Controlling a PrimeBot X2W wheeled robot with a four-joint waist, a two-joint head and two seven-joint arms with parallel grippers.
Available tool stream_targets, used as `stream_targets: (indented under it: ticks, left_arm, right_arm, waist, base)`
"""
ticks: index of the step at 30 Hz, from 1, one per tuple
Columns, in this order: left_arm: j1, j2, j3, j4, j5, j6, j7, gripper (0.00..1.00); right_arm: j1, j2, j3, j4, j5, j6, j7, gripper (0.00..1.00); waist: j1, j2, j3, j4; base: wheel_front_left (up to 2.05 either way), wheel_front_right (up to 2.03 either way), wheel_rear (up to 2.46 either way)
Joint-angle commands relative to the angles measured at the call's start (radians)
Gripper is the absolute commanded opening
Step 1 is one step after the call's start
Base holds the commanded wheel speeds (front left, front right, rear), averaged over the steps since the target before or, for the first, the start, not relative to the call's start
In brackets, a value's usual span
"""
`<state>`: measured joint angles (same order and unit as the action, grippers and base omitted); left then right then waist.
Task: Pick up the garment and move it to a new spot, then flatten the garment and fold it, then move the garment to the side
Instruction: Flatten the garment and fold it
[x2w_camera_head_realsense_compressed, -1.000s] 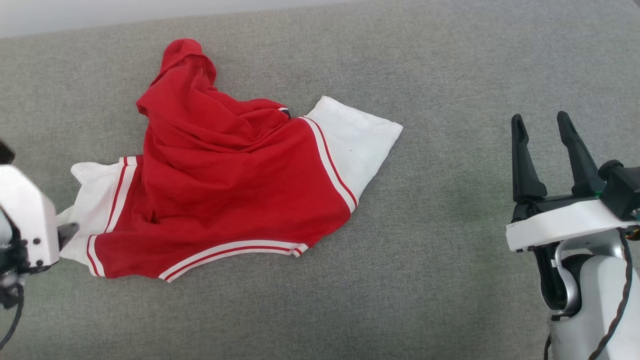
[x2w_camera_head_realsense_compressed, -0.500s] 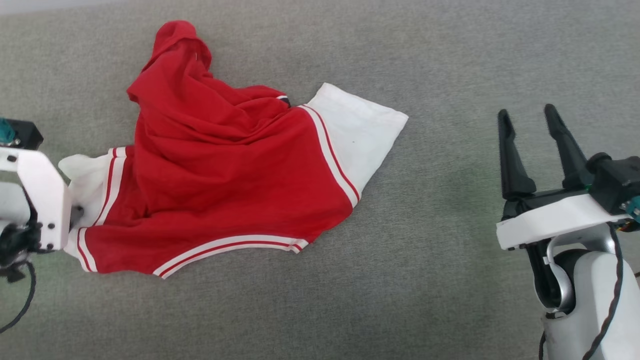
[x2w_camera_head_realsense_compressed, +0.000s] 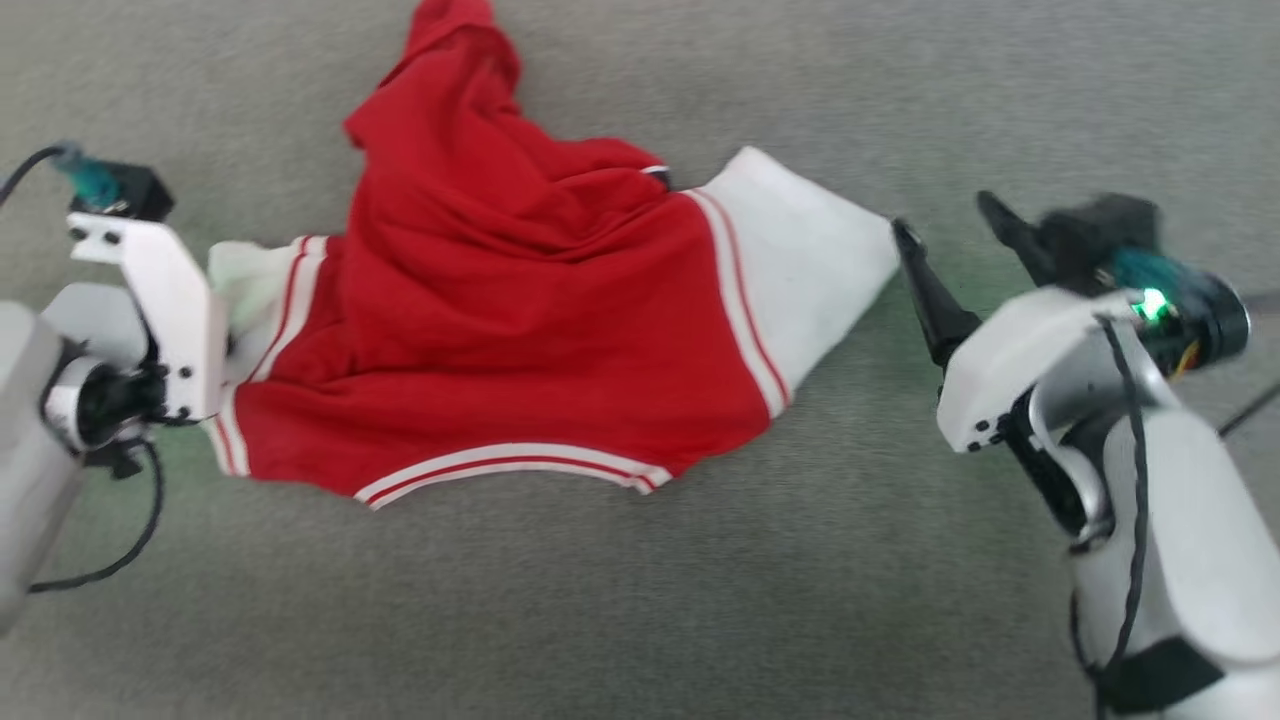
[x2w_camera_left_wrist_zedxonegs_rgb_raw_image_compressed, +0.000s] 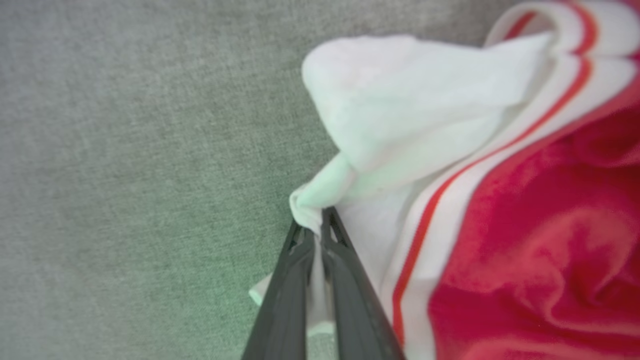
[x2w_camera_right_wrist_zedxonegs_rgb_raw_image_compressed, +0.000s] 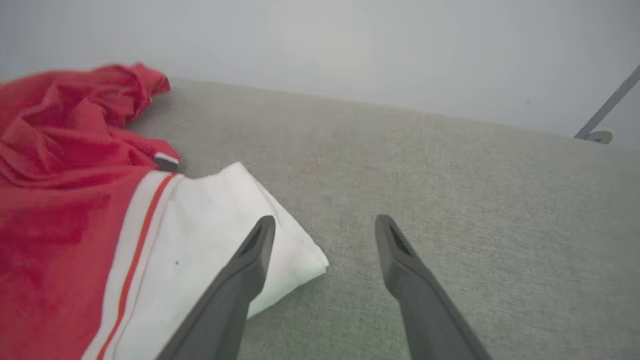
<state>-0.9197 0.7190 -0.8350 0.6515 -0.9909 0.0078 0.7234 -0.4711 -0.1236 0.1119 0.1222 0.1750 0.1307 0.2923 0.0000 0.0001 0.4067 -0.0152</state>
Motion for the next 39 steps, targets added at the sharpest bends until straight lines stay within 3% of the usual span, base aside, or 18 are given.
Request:
stream_targets:
  ticks: [1,12,13,14,22,28,39]
  left_arm:
    - [0.026,-0.038,-0.027,0.03,0.01,-0.007,-0.005,0.0]
    - [-0.042,-0.149,-0.049,0.129,0.026,-0.072,-0.055,0.0]
    - [-0.049,-0.156,-0.049,0.137,0.025,-0.075,-0.059,0.0]
    - [-0.054,-0.159,-0.049,0.146,0.023,-0.08,-0.063,0.0]
    - [-0.096,-0.148,-0.022,0.184,0.003,-0.097,-0.092,0.0]
    - [-0.093,-0.132,-0.021,0.189,0.003,-0.104,-0.101,0.0]
    - [-0.16,-0.116,-0.02,0.136,0.005,-0.108,-0.072,0.0]
  right_arm:
    - [-0.027,-0.019,0.012,0.016,0.003,0.0,0.039,1.0]
    - [-0.172,-0.135,0.192,0.245,0.105,0.001,0.484,1.0]
    - [-0.18,-0.144,0.213,0.262,0.113,0.002,0.521,0.22]
    - [-0.19,-0.159,0.238,0.27,0.12,0.001,0.55,0.0]
    - [-0.256,-0.245,0.243,0.215,0.201,-0.002,0.599,0.0]
    - [-0.235,-0.272,0.211,0.189,0.233,-0.002,0.597,0.0]
    - [-0.252,-0.238,0.157,0.119,0.294,-0.002,0.562,0.0]
  waist:
    - [0.0,-0.0001,0.016,0.031]
    - [0.0,-0.0001,0.036,0.11]
    - [0.0,-0.0001,0.037,0.113]
    - [0.0,-0.0001,0.038,0.115]
    - [0.0,-0.0001,0.025,0.109]
    - [0.0,-0.0001,0.017,0.095]
    - [0.0,-0.0001,-0.034,0.077]
  base:
    - [0.0,0.0,0.0]
    - [0.0,0.0,0.0]
    - [0.0,0.0,0.0]
    - [0.0,0.0,0.0]
    - [0.0,0.0,0.0]
    - [0.0,0.0,0.0]
    - [0.0,0.0,0.0]
